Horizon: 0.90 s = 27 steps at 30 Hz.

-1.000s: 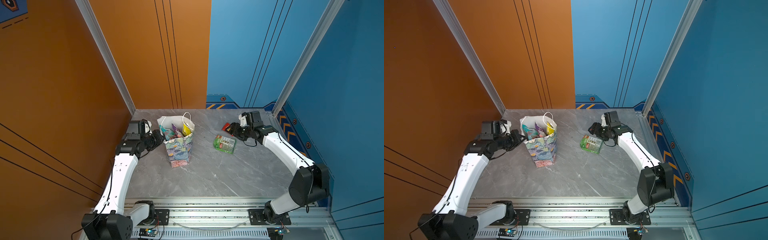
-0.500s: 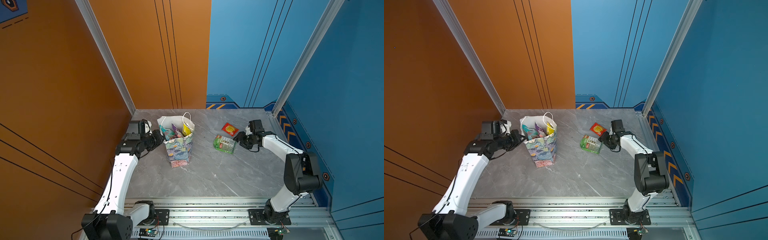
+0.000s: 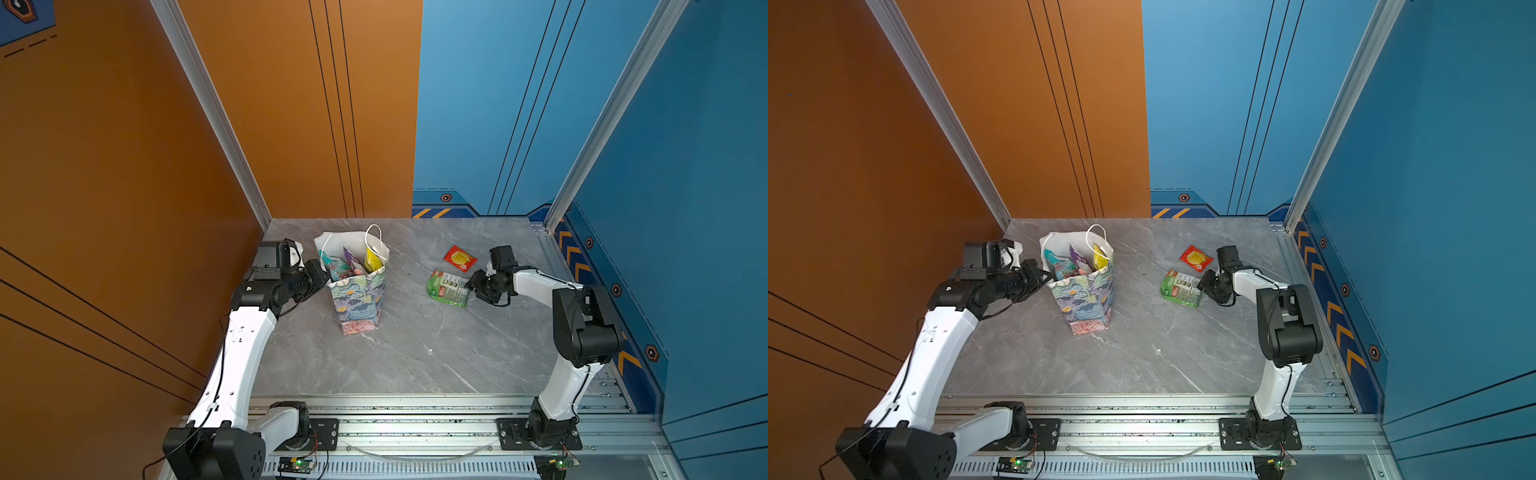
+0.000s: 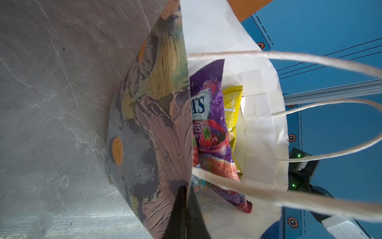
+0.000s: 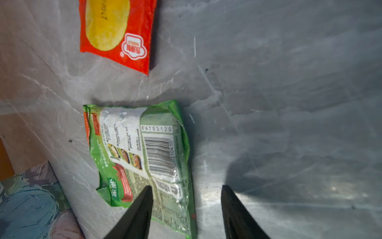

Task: Place the snacks into the paper bag
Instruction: Pick up the snack at the center of the table.

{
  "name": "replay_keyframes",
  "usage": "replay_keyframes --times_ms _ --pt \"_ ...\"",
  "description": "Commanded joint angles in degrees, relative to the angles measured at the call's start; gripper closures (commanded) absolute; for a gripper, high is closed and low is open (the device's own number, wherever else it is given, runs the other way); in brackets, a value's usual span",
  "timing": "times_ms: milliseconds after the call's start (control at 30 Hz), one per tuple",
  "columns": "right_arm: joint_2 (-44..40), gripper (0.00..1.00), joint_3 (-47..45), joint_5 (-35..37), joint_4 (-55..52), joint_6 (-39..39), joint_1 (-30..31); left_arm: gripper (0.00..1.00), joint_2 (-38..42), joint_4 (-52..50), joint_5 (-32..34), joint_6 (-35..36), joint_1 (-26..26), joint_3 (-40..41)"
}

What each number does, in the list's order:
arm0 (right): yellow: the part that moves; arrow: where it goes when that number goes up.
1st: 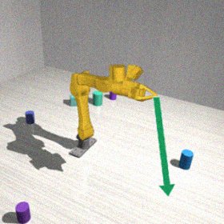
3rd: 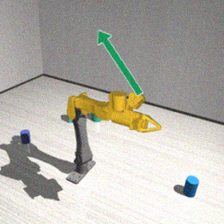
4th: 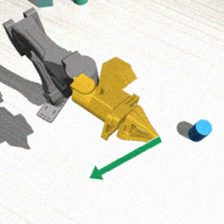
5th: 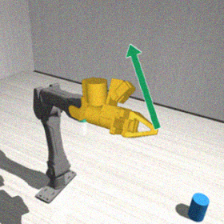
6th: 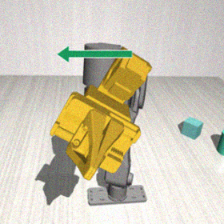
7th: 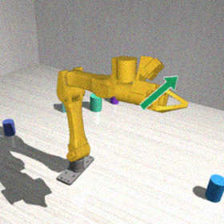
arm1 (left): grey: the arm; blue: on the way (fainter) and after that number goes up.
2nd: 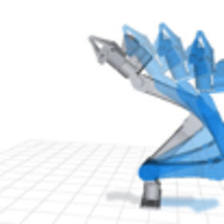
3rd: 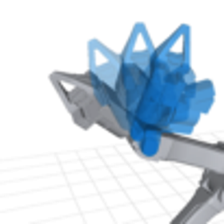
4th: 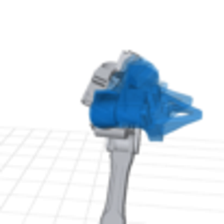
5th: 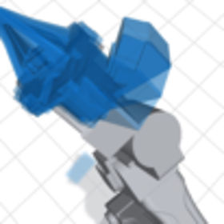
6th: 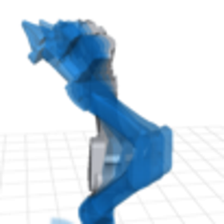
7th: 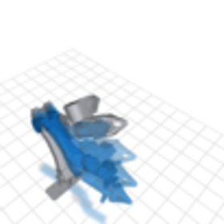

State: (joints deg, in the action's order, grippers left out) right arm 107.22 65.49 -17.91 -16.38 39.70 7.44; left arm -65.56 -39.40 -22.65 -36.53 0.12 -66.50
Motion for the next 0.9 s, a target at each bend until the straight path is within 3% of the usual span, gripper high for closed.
replay_keyframes --times_ms 0,267,633,867 --pt "2.03 0.47 2.34 0.84 1.35 1.6 0.44 1.0 0.85 0.18 -1.68 -0.4 0.41 0.25" --pt "6.31 0.48 4.74 2.04 1.43 3.3 2.8 1.0 0.86 0.15 -1.85 -0.42 0.49 0.22" --pt "5.07 0.99 4.64 2.97 4.1 4.36 3.99 1.0 1.13 0.11 -1.91 -0.34 0.76 0.31" --pt "-0.72 1.0 5.73 0.56 3.34 3.91 4.61 1.0 0.96 0.06 -1.91 -0.31 0.85 0.31"
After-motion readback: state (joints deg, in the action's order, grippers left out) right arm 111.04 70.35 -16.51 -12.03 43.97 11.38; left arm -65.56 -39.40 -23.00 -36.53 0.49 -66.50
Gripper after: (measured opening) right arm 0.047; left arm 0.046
